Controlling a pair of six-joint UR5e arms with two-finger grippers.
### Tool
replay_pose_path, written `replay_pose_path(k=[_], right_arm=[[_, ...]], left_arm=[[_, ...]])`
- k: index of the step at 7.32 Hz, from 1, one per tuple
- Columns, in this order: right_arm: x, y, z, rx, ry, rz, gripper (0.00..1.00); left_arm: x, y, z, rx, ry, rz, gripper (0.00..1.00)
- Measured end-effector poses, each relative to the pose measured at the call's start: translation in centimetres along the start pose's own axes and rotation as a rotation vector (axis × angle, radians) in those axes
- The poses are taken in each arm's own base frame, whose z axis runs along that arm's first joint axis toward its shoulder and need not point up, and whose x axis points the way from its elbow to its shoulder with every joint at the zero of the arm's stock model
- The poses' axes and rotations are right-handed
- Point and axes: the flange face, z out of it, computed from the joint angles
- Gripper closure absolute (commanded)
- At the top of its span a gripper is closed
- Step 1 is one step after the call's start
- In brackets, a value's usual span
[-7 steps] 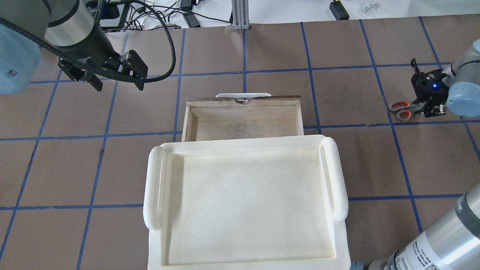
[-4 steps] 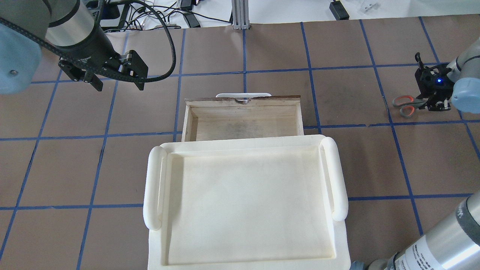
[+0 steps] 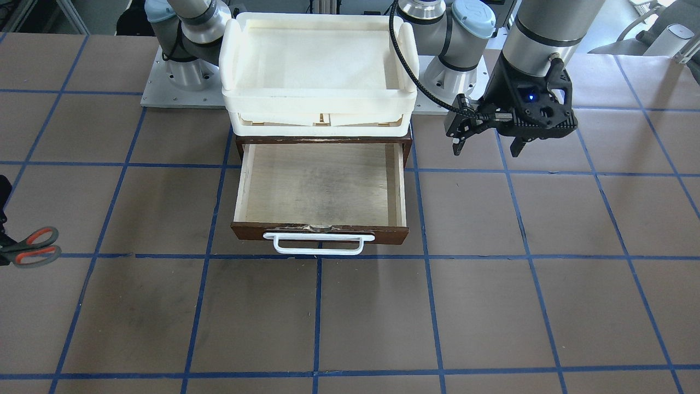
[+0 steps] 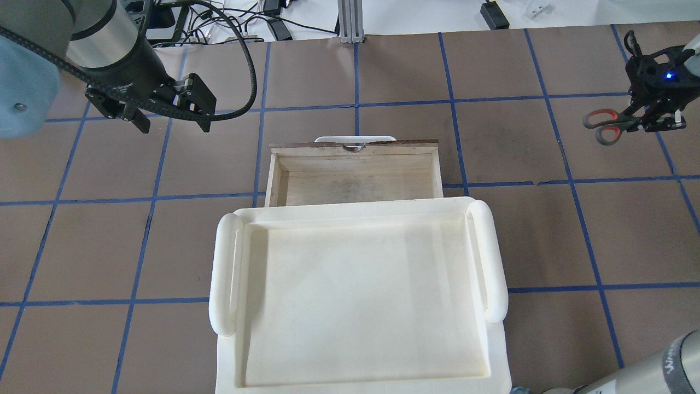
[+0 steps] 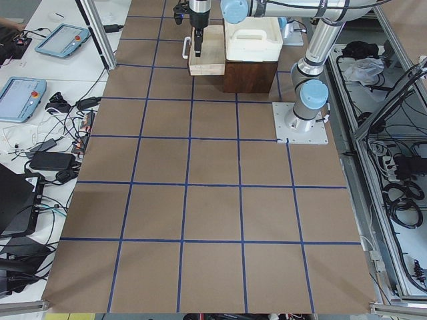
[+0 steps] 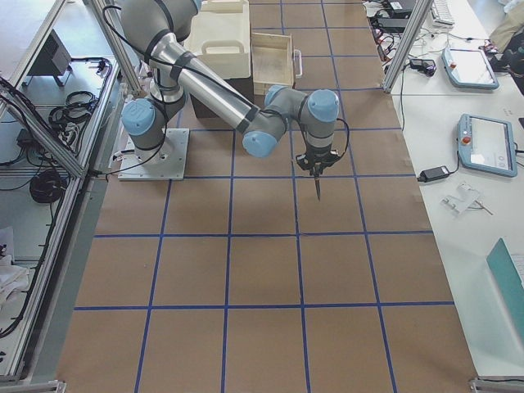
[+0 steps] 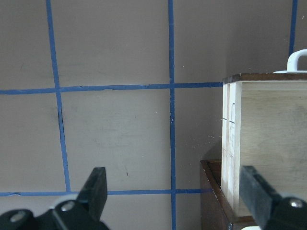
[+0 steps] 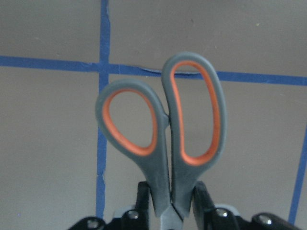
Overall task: Put scissors in drawer and close it
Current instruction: 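Lift the scissors with the right gripper and carry them over the drawer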
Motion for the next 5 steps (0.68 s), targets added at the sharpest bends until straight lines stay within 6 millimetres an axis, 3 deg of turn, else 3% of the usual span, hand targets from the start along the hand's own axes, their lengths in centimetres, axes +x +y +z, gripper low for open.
replay_pose_path(k=[2, 5], right_arm=[[0.4, -6.6, -5.9, 0.019, -0.007, 0.025, 1.00], [-0.5, -19.1, -10.8, 0.024, -0.013, 0.005, 1.00]], left_arm=[[0.0, 0.0, 0.0, 0.000, 0.001, 0.000, 0.00], [0.0, 0.0, 0.0, 0.001, 0.001, 0.000, 0.00]])
